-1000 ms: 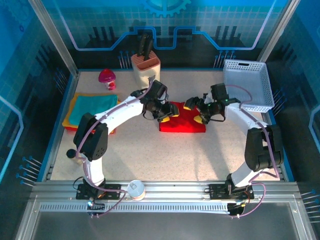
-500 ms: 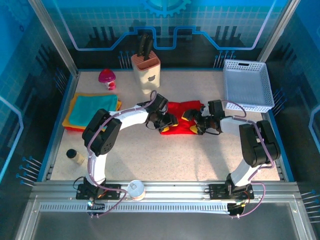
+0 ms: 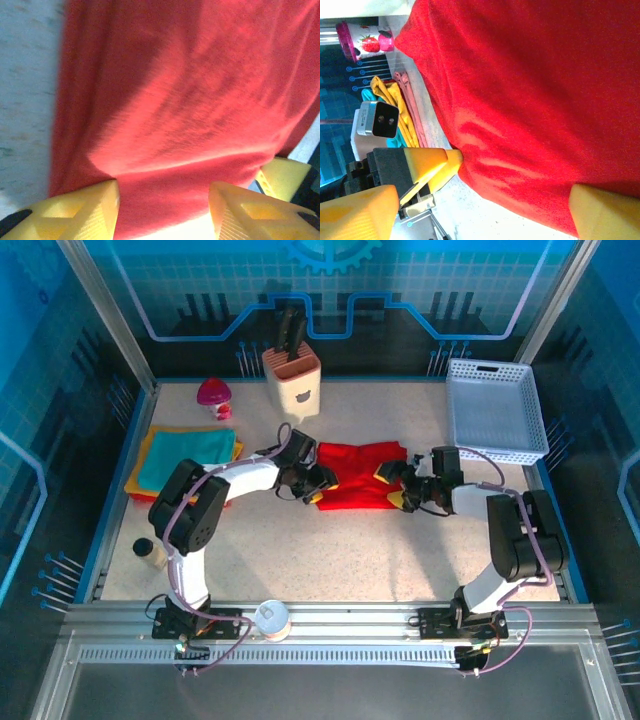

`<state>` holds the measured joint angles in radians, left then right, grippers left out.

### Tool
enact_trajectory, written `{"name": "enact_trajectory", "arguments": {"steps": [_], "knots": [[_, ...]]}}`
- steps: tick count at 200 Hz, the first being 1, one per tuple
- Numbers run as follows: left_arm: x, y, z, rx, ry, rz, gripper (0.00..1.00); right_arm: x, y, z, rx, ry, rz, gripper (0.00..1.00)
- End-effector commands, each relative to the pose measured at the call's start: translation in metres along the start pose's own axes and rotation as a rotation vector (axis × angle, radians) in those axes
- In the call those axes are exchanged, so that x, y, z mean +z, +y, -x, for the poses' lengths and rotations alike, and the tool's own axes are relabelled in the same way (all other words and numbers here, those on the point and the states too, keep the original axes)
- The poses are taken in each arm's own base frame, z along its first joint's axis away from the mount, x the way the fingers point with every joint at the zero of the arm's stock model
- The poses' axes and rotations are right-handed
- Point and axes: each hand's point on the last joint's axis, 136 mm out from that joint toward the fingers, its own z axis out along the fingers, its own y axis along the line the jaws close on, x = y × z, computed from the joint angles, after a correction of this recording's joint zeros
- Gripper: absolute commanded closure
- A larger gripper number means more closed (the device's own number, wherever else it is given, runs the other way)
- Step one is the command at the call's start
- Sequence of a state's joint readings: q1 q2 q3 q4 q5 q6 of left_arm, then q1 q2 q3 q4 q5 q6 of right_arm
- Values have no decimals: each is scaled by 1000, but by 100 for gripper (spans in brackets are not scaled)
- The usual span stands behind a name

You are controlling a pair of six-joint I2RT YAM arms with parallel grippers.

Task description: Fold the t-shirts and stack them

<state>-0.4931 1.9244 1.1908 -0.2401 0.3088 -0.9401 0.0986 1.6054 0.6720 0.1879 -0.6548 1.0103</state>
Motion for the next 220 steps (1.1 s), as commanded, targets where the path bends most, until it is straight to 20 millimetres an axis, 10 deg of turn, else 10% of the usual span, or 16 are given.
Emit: {"name": "enact_trajectory", "arguments": {"steps": [1,40,97,159,220], "knots": [[-25,0,13,-1,-41,69,48,-14,11,16,20,-50,-29,10],[-44,-58,43,91,-82,11,48,-19,57,40,-11,-84,32,10],[-6,-104,73,97,-58,-105,48,21,93,79,-37,-84,66,10],[41,-71,100,-7,-89,-81,48,87,66,103,54,-74,90,11],[25,-5,120,-168,-167,-34,48,64,20,126,103,-124,33,11]]}}
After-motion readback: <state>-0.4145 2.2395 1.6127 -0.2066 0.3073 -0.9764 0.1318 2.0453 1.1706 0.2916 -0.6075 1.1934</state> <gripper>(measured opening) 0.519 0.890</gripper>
